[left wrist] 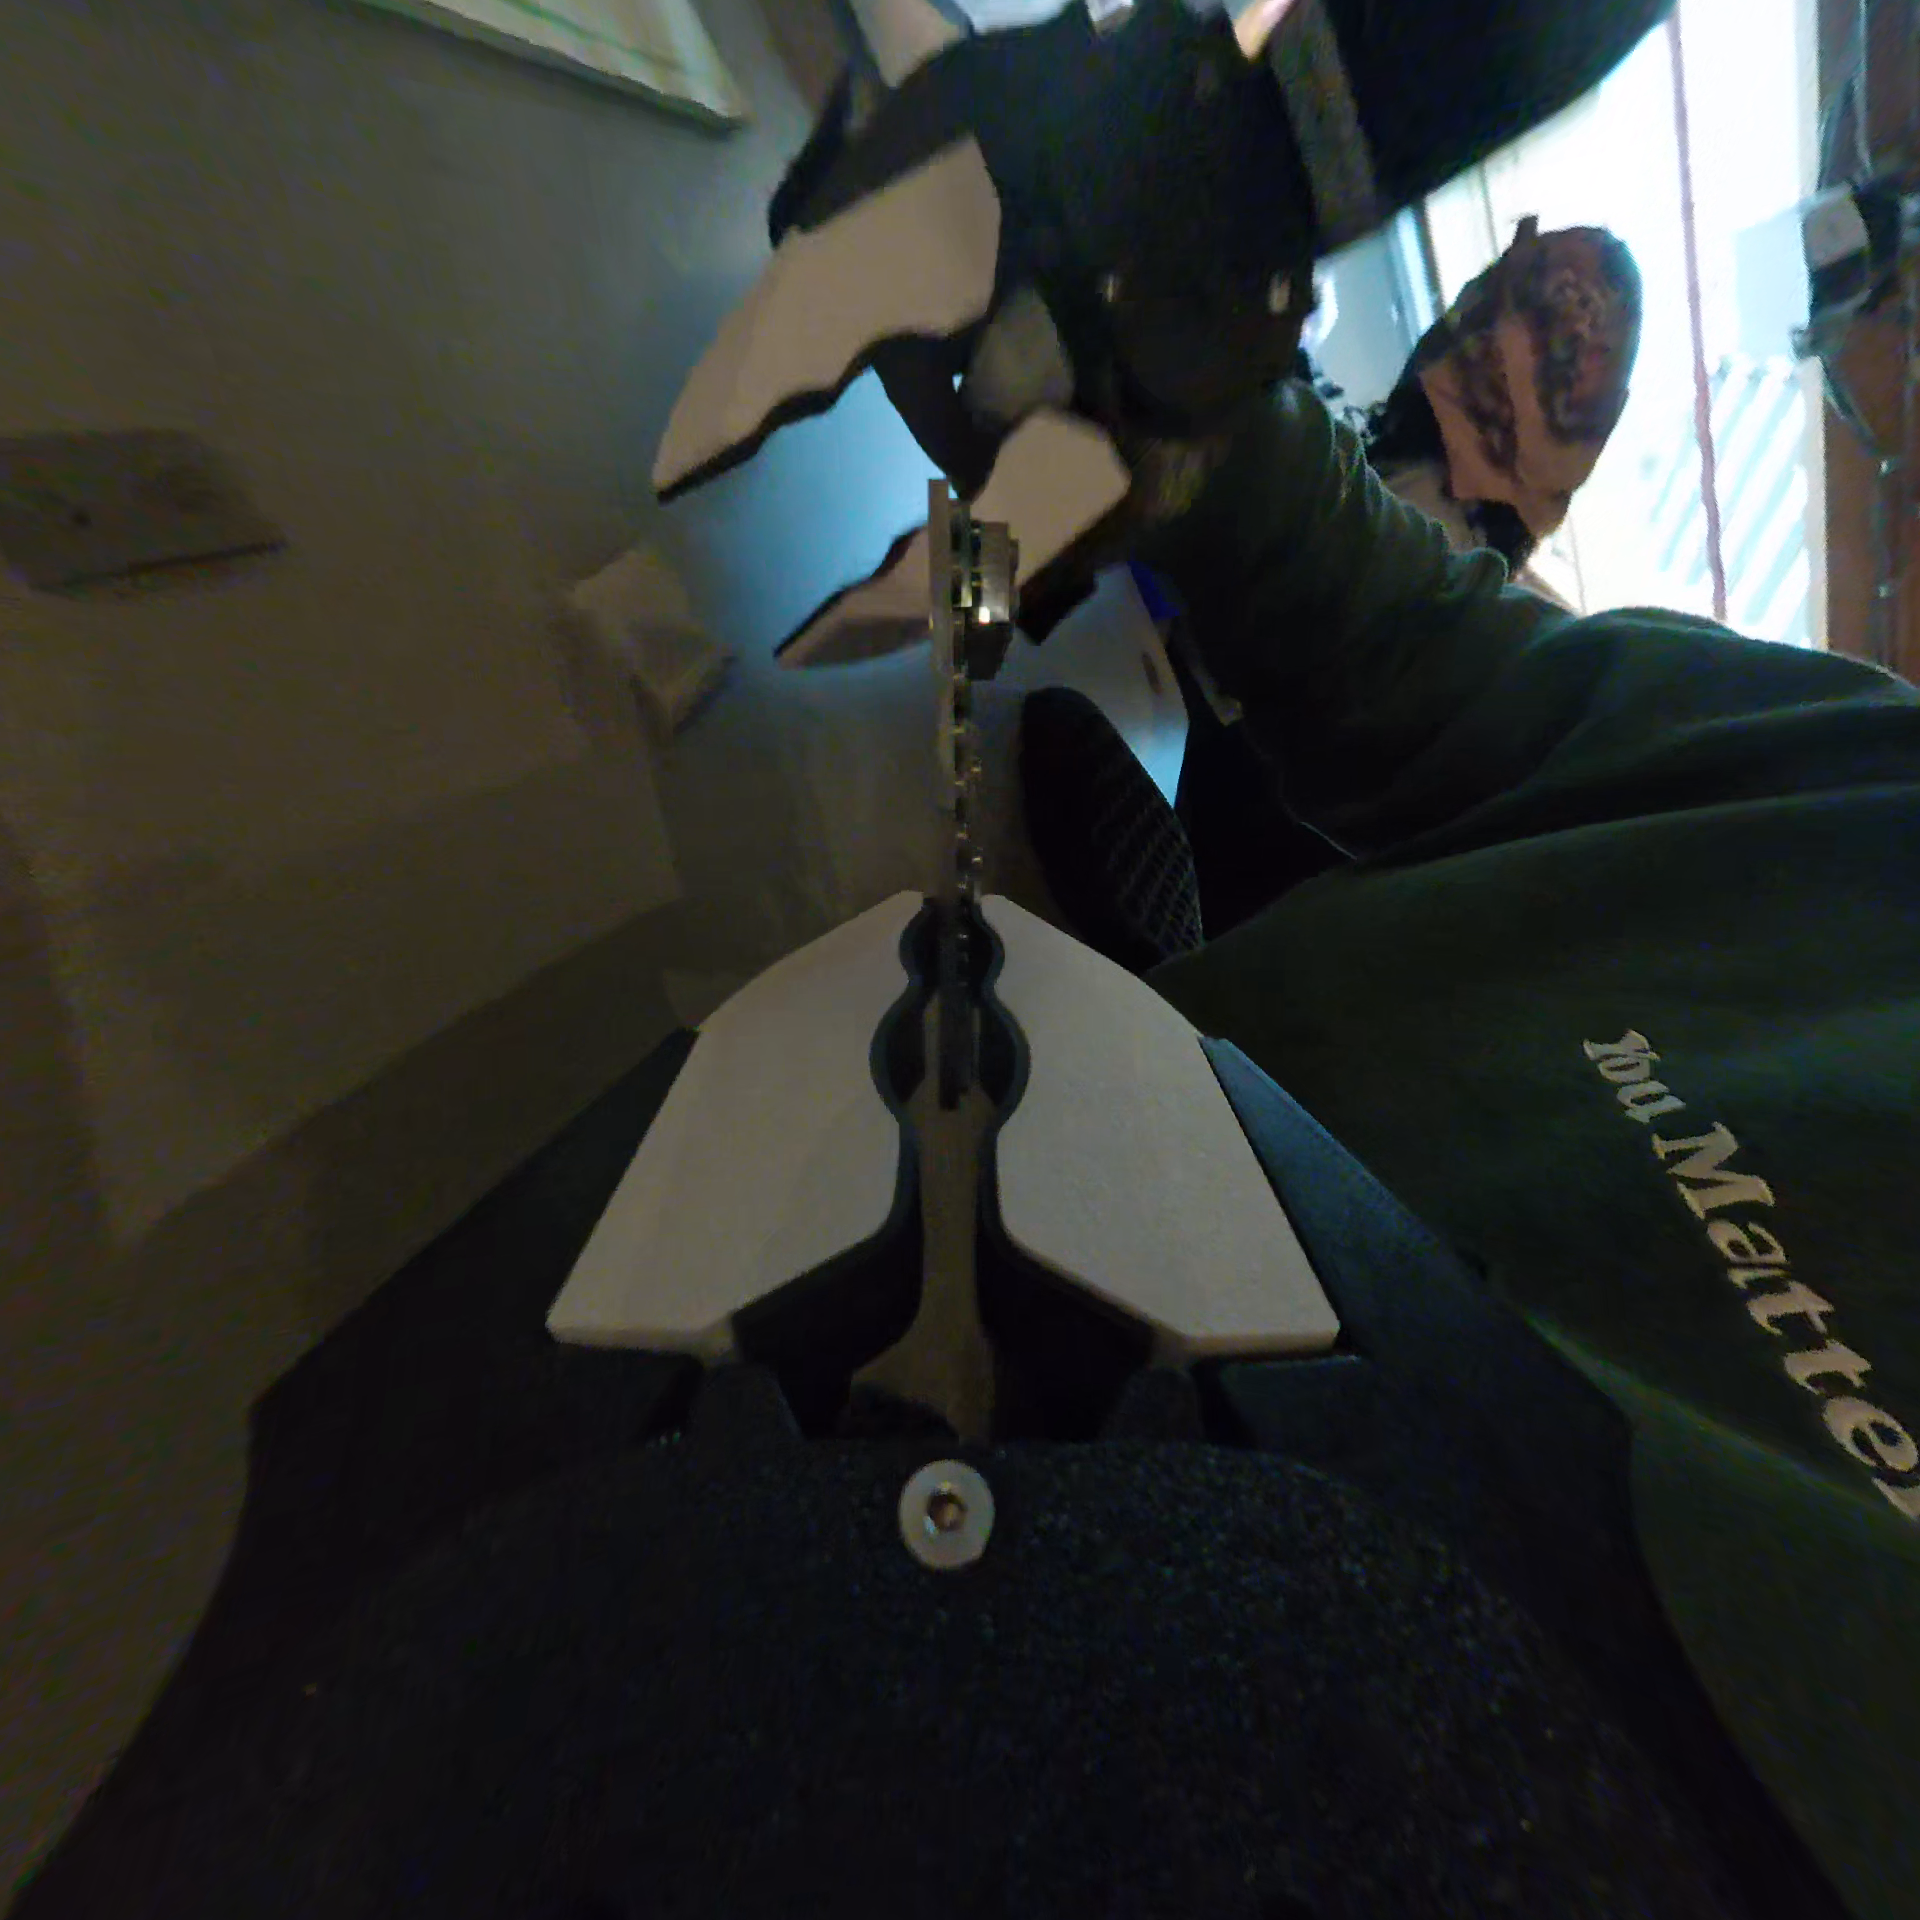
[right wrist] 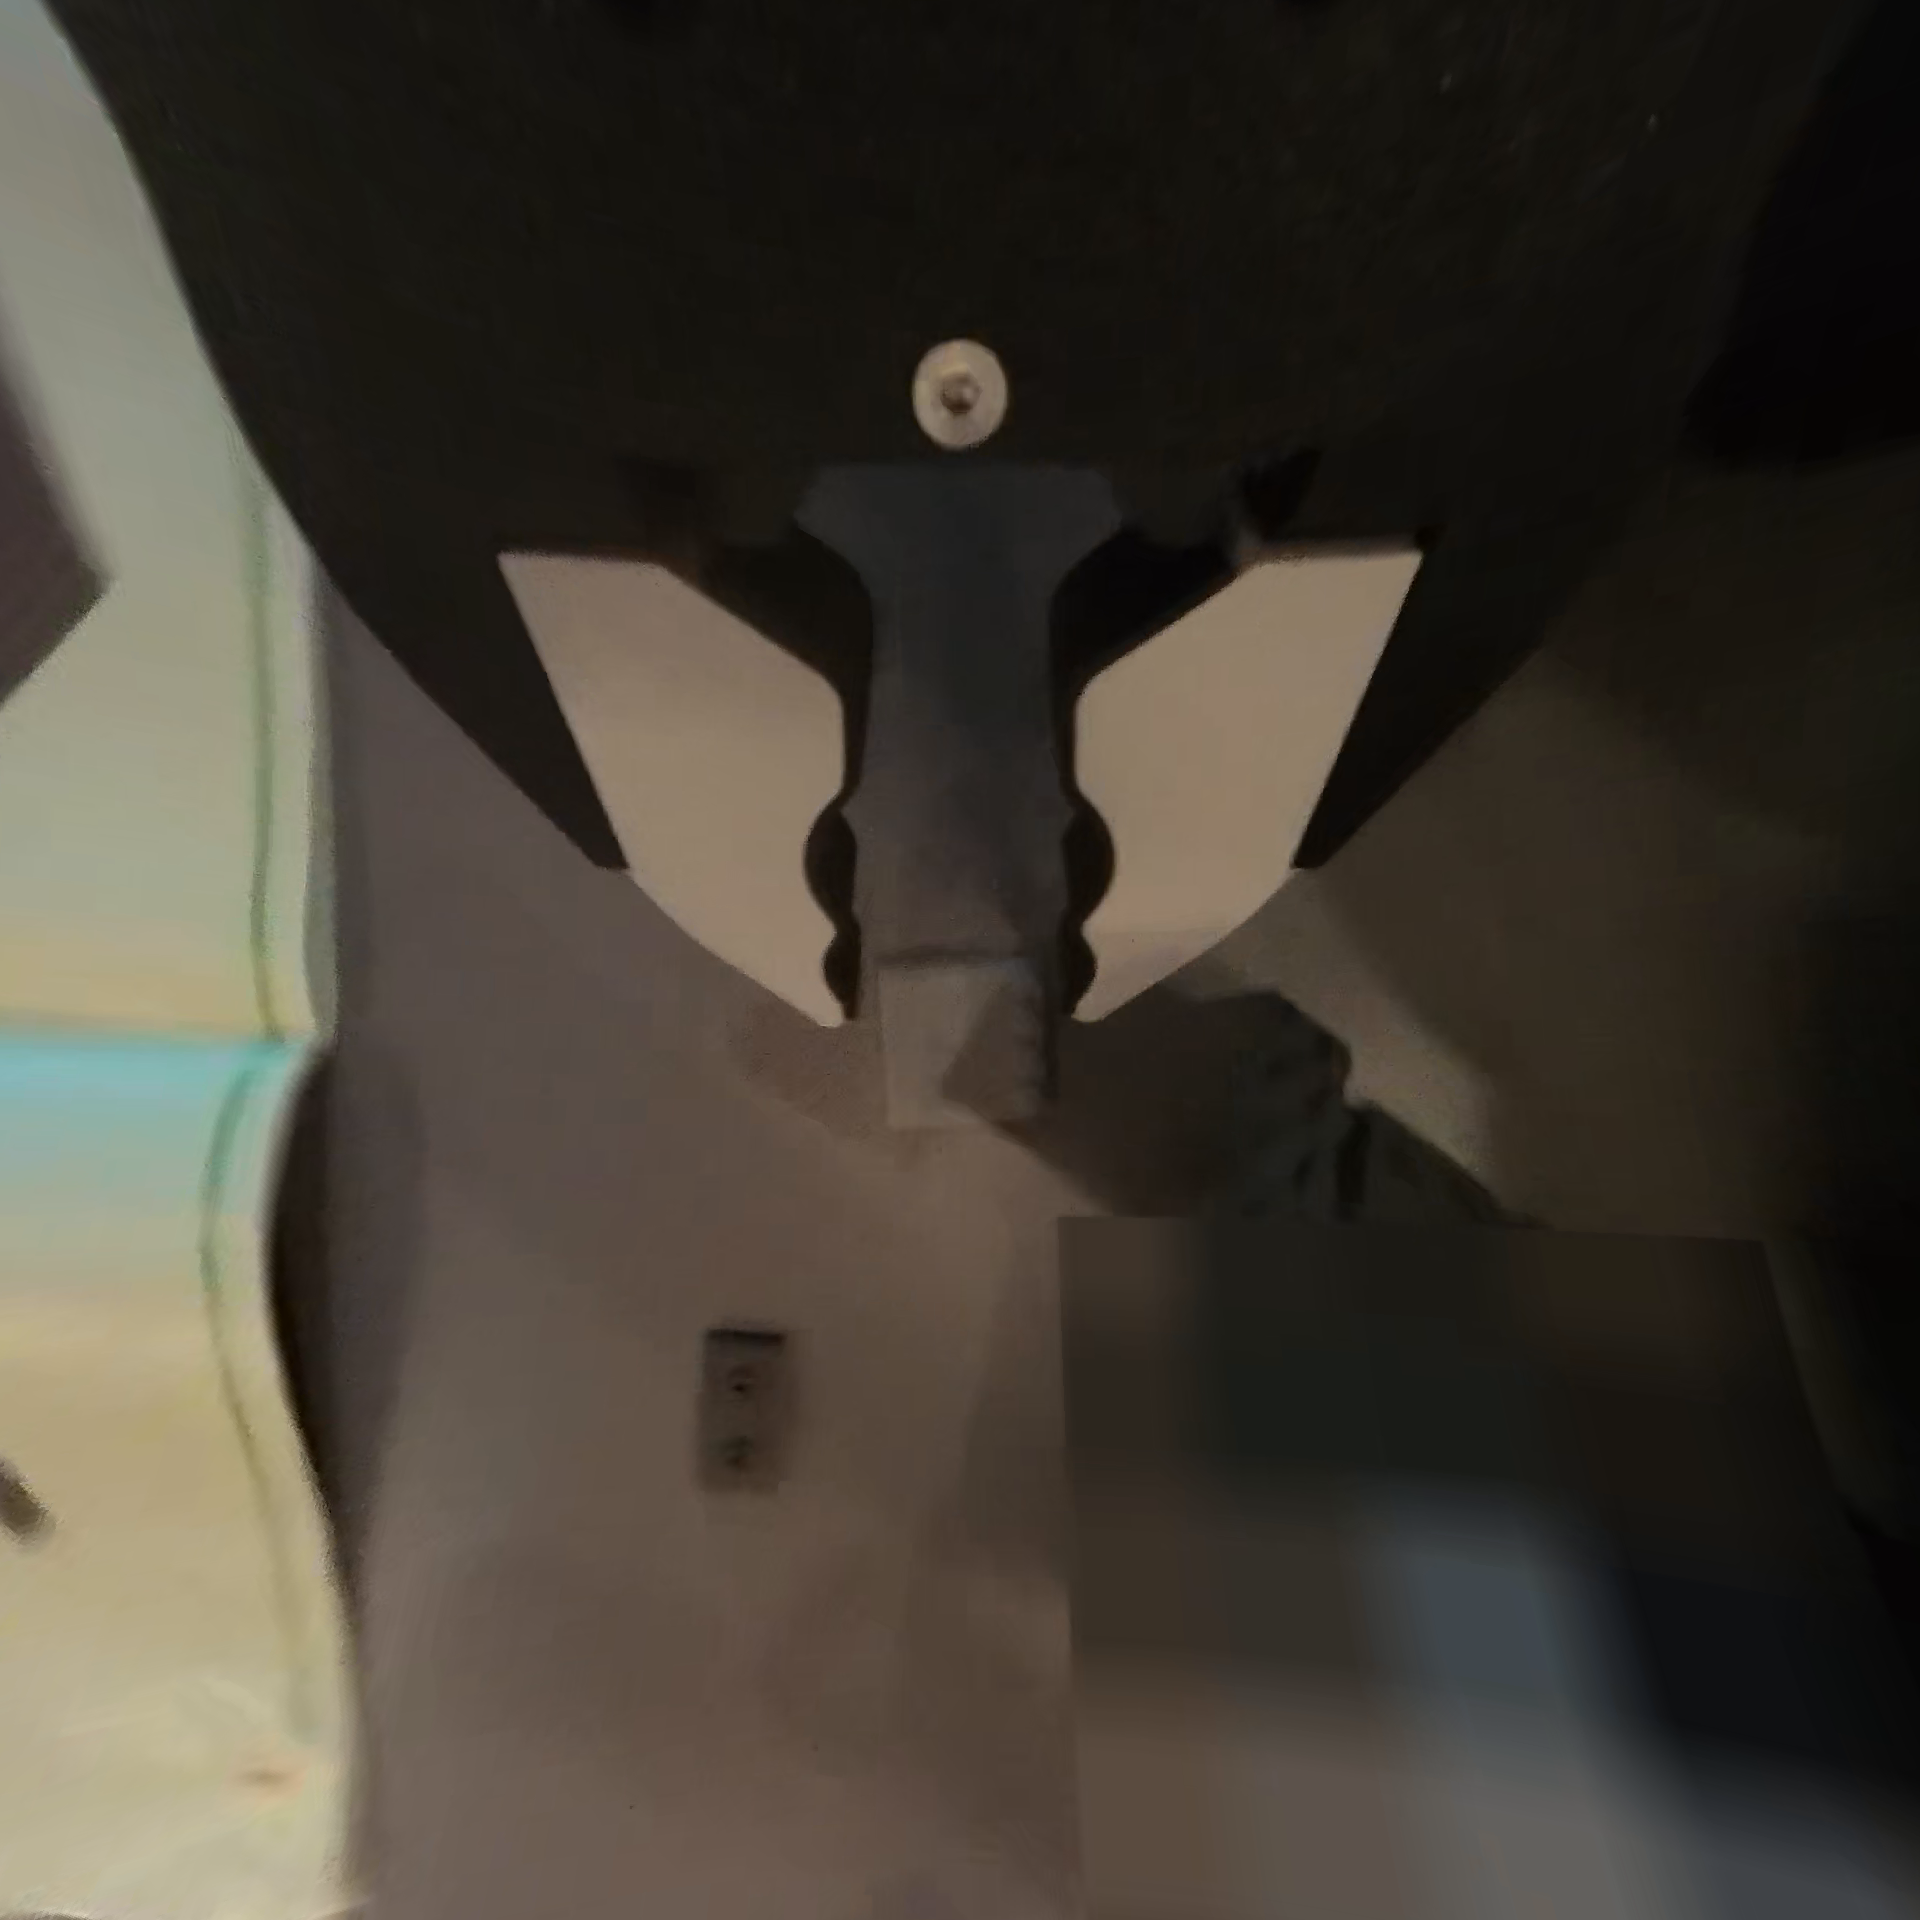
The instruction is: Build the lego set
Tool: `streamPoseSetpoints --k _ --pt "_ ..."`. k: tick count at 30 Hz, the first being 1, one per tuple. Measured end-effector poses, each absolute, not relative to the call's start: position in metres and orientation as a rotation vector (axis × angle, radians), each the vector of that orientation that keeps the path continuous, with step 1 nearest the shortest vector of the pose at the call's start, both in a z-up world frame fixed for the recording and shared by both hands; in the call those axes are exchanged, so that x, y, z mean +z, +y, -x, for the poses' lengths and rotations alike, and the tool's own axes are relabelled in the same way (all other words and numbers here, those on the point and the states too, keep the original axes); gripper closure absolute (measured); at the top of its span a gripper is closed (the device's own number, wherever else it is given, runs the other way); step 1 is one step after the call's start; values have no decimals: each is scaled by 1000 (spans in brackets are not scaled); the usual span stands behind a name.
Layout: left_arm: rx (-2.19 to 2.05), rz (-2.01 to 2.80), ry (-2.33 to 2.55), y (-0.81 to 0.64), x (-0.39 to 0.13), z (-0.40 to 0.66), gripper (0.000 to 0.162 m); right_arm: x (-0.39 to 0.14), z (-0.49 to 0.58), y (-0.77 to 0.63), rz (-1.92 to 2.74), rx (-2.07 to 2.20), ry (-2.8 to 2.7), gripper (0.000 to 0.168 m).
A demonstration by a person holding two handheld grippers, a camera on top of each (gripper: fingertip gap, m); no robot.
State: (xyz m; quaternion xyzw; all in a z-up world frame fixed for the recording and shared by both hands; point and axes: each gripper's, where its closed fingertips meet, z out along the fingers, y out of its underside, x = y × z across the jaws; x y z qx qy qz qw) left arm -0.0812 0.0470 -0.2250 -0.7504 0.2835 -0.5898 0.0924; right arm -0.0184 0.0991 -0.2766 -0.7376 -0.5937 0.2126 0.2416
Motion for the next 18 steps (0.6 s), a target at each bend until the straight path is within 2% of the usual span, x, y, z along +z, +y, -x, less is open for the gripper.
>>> streamPoseSetpoints --k 3,7,13,18 --pt "-1737 2238 828 50 -226 91 157 -287 27 100 2002 499 -1733 126" --pt "-1738 2240 824 50 -226 97 157 -289 29 102 2019 497 -1810 136" --pt "-1734 2254 842 51 -230 100 157 -287 23 105 2000 501 -1847 137" --pt "-1710 2314 973 47 -237 99 158 -248 17 101 1836 523 -1901 137"
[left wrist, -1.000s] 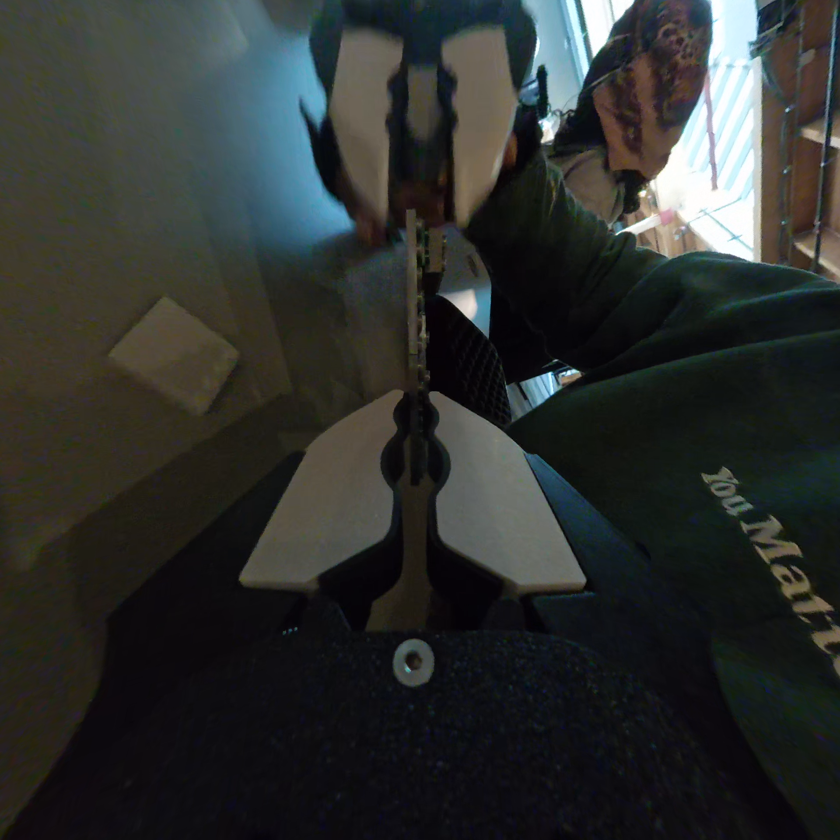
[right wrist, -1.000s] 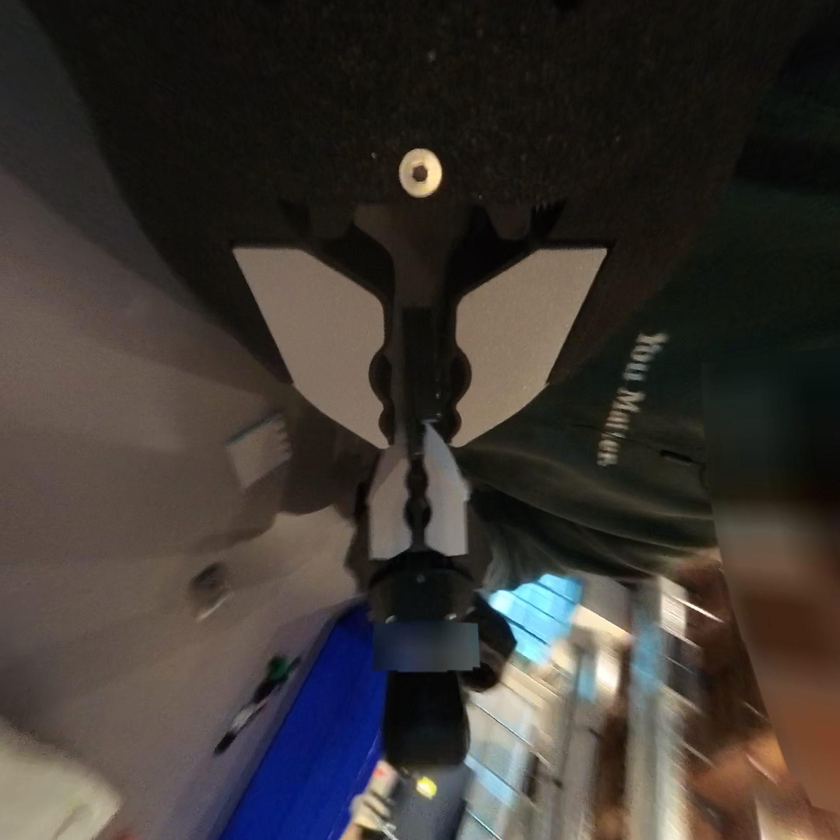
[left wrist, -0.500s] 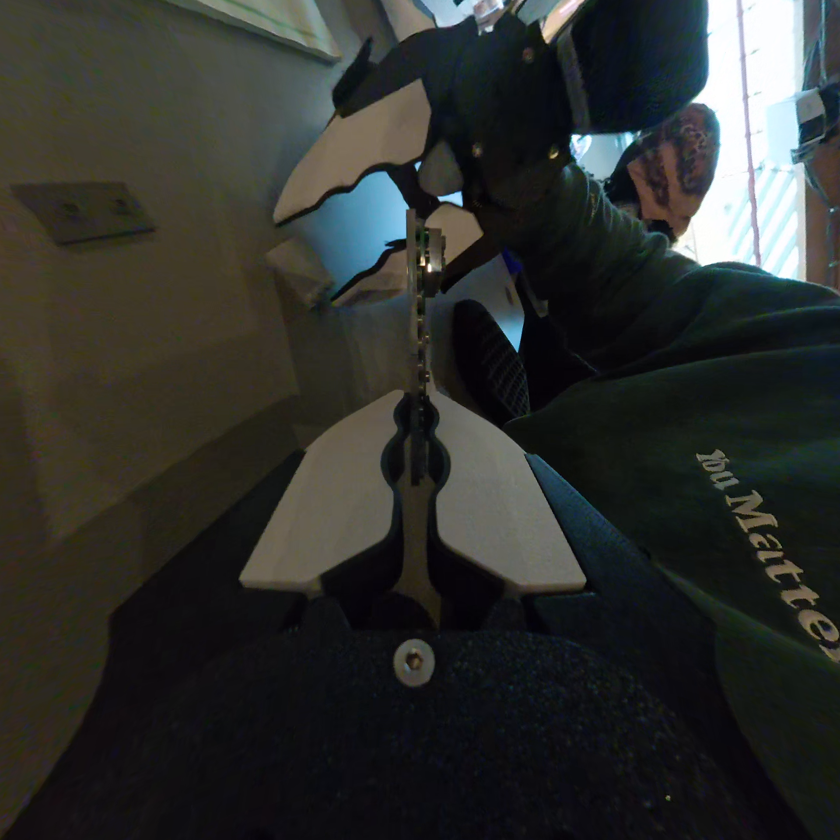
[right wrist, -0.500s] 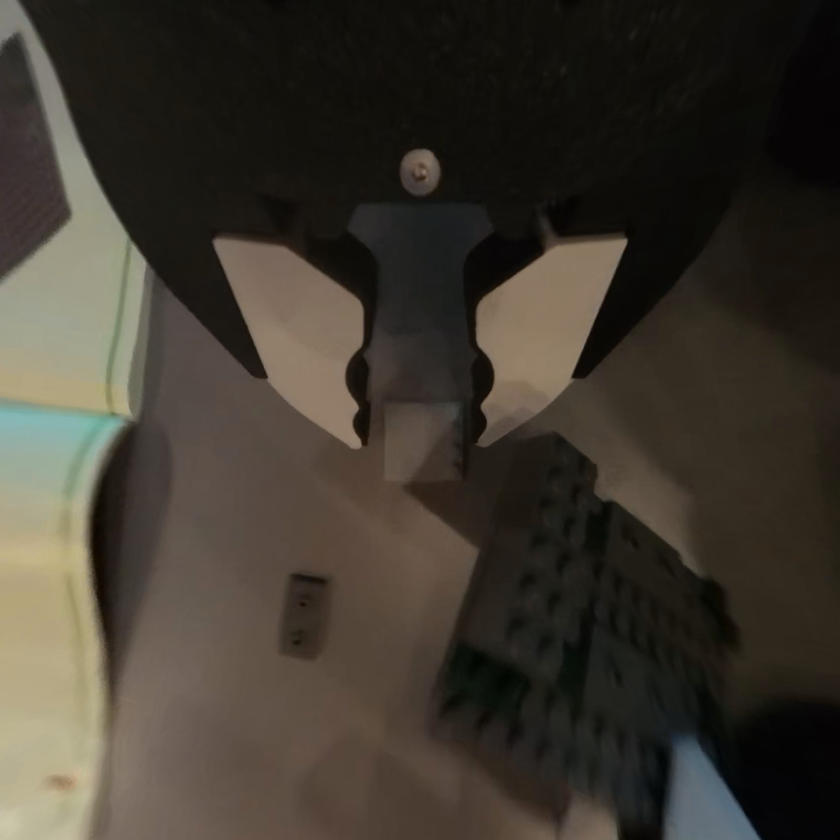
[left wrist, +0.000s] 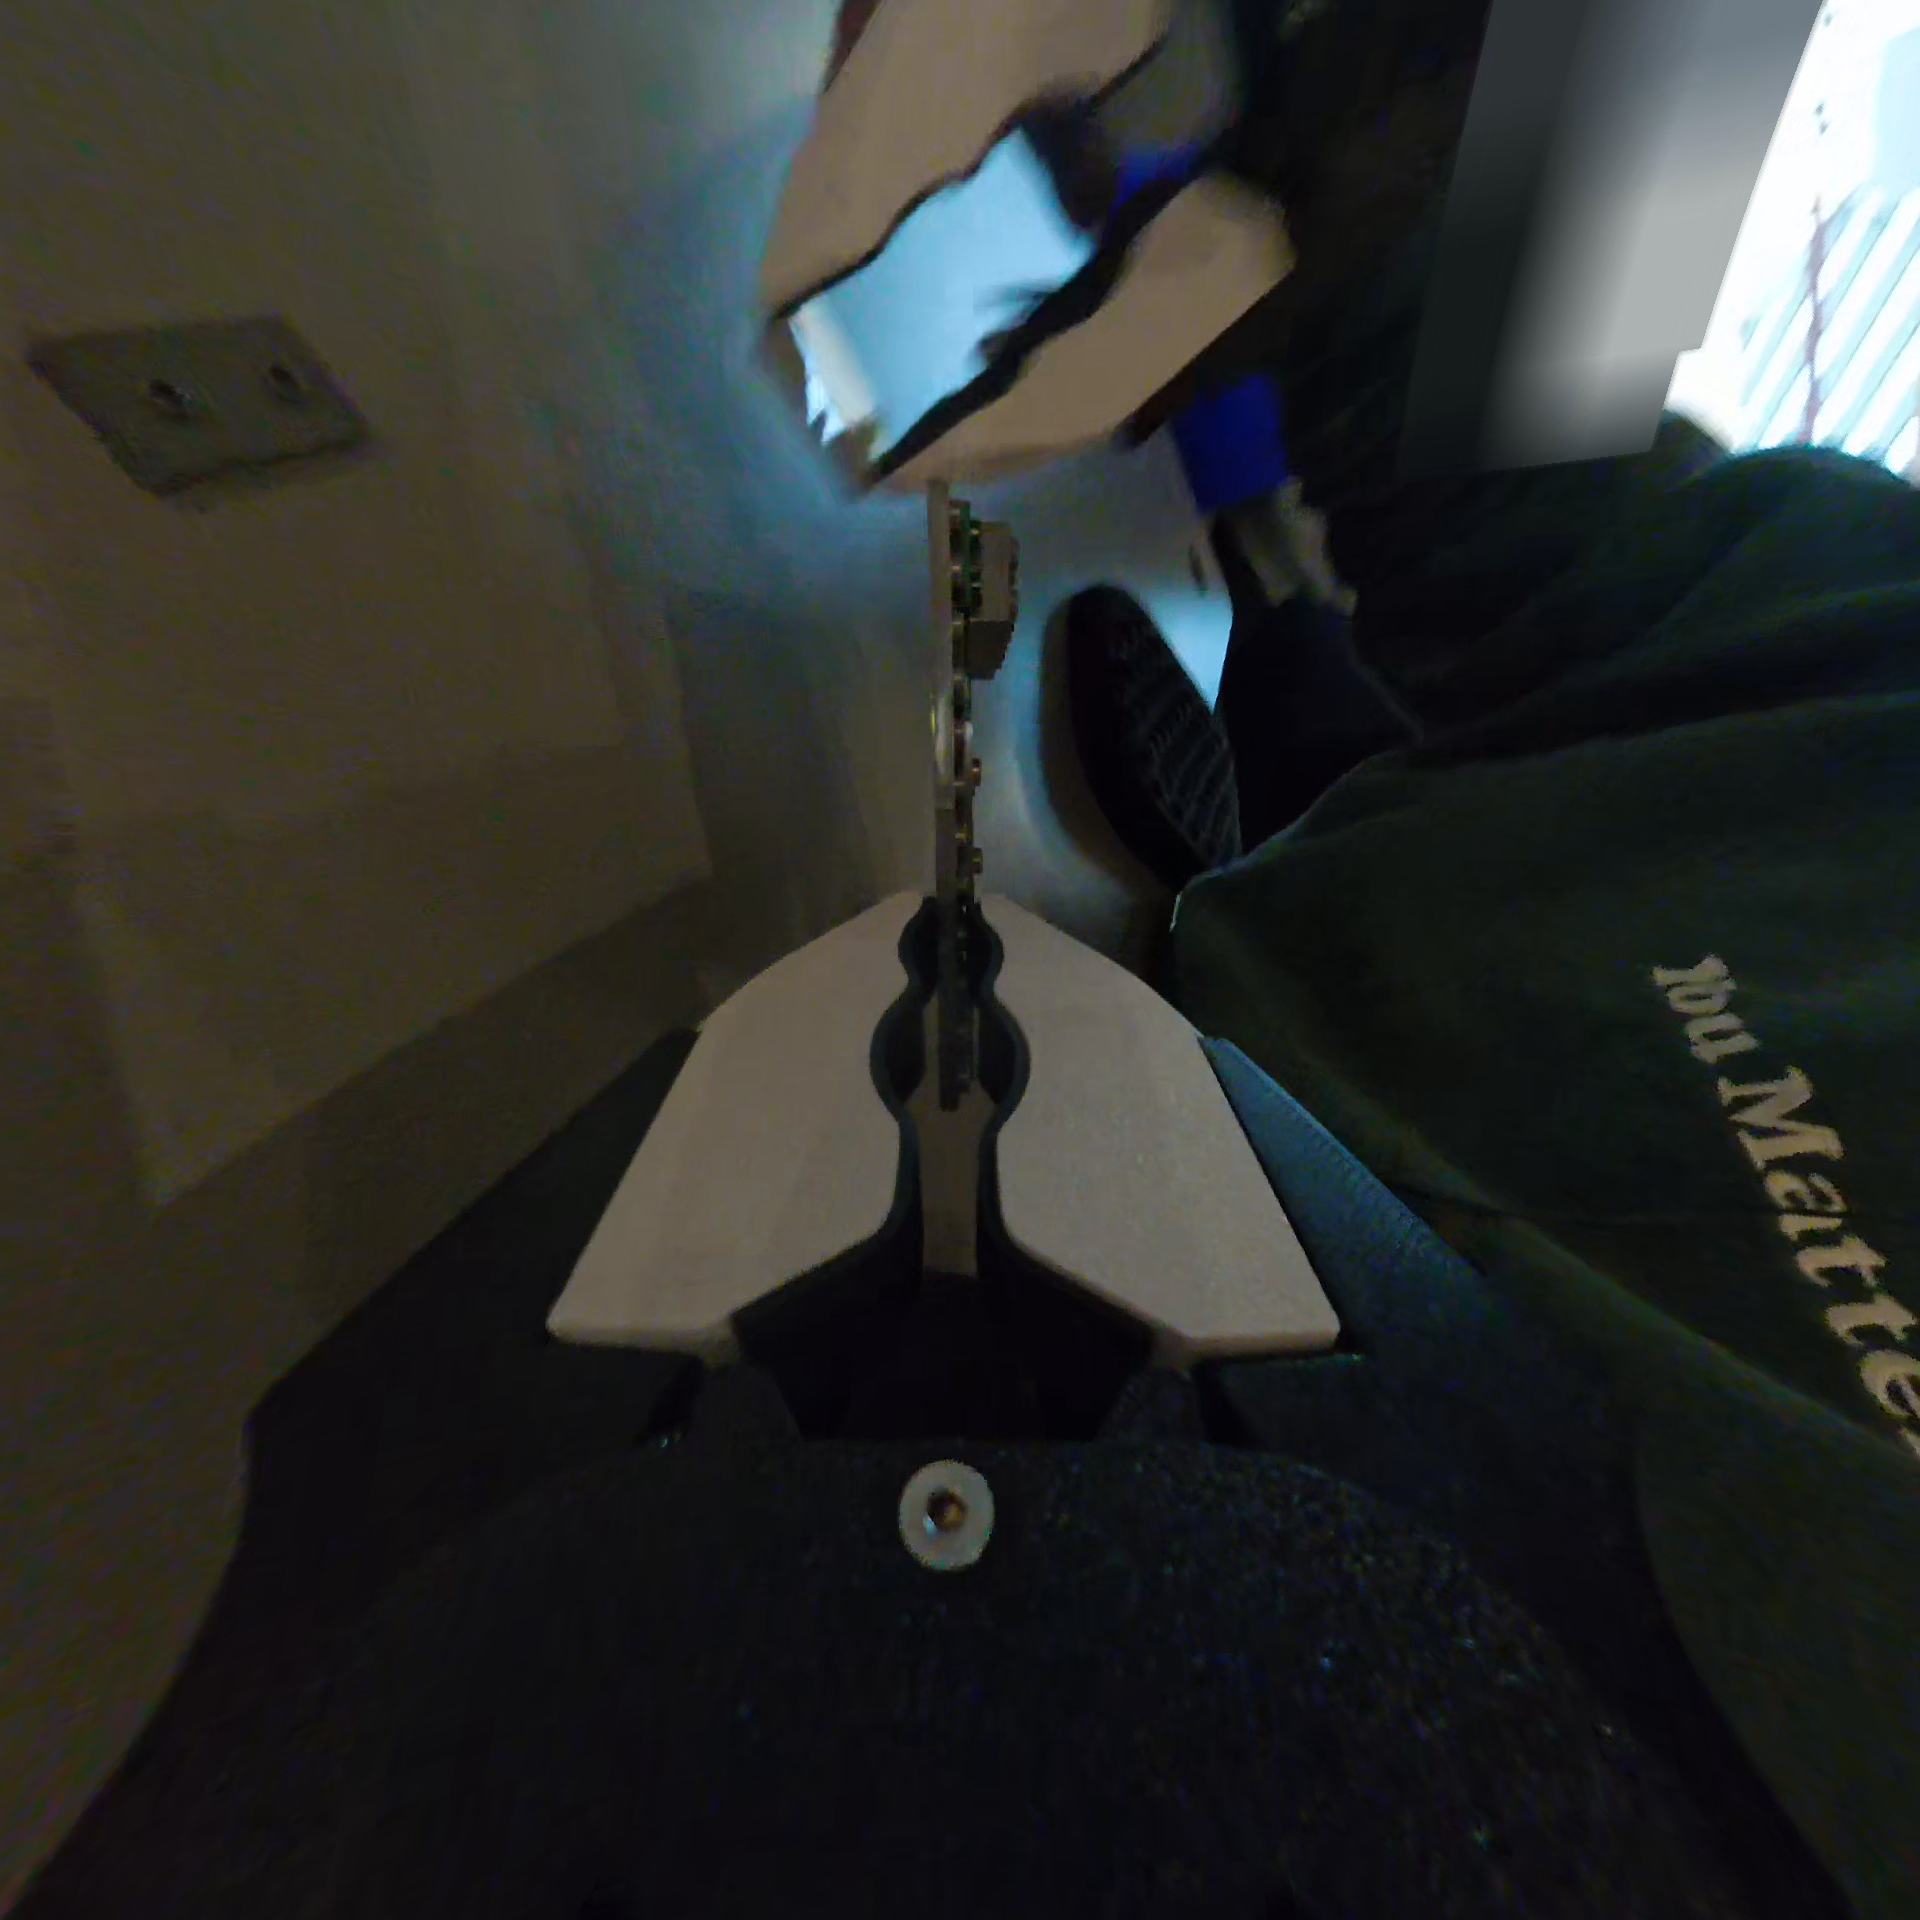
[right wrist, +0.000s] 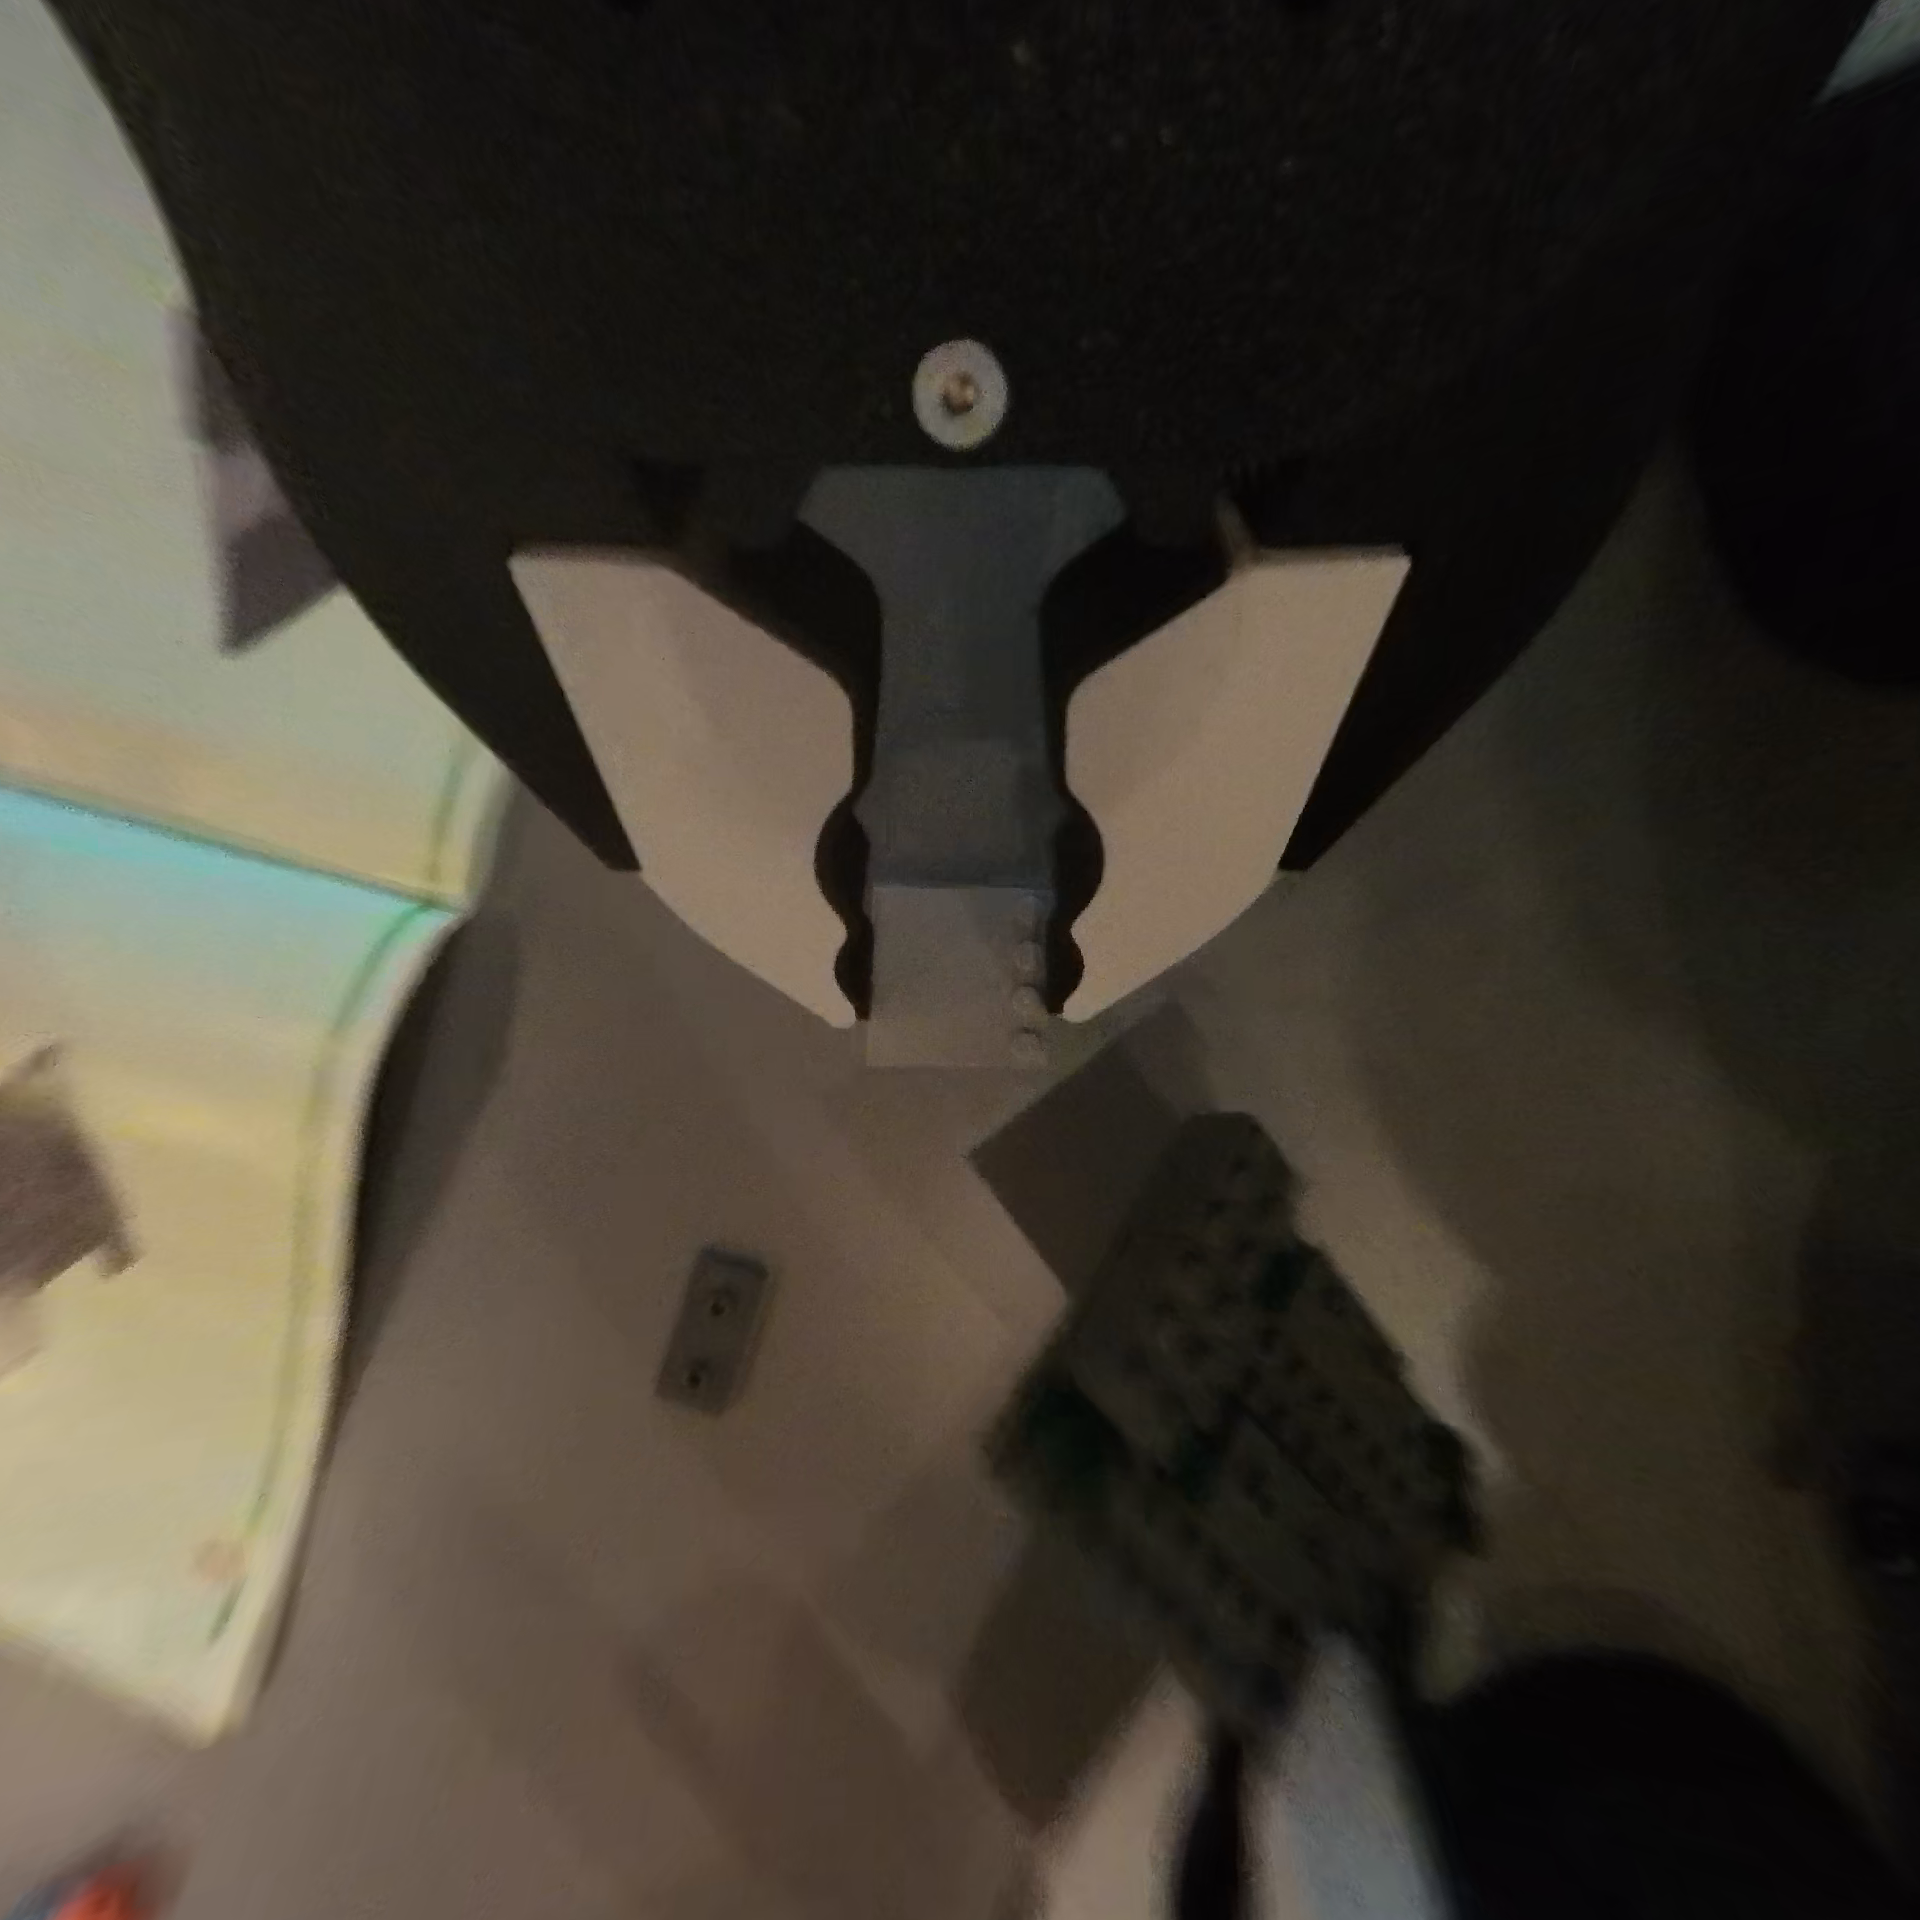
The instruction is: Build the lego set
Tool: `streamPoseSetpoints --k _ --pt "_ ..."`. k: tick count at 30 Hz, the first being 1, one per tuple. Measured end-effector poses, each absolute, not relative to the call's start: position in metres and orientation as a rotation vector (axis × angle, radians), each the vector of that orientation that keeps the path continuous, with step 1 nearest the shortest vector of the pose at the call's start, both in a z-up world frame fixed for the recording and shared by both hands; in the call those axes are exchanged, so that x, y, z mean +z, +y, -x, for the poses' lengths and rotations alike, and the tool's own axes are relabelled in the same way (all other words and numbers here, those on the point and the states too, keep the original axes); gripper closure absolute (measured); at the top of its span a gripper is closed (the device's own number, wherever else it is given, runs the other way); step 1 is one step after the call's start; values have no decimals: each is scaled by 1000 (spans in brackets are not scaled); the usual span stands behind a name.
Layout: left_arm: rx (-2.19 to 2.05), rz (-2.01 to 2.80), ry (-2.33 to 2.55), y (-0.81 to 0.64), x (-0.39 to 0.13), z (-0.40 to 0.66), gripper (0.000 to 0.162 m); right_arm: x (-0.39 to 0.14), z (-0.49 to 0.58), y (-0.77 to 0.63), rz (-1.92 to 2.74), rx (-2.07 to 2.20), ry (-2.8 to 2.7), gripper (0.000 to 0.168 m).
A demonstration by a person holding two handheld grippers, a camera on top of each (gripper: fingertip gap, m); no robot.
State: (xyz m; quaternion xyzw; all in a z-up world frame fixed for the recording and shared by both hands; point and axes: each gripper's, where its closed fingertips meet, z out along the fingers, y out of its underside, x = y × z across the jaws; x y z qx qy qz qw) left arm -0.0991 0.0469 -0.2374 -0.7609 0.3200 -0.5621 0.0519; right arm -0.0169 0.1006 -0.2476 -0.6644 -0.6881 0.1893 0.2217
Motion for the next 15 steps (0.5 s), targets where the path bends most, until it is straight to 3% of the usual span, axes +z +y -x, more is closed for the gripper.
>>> streamPoseSetpoints --k 5,15 --pt "-1712 2386 1193 41 -244 88 157 -200 35 82 1596 454 -2100 137" --pt "-1790 2419 1438 35 -245 76 157 -219 48 62 1496 356 -2273 137"
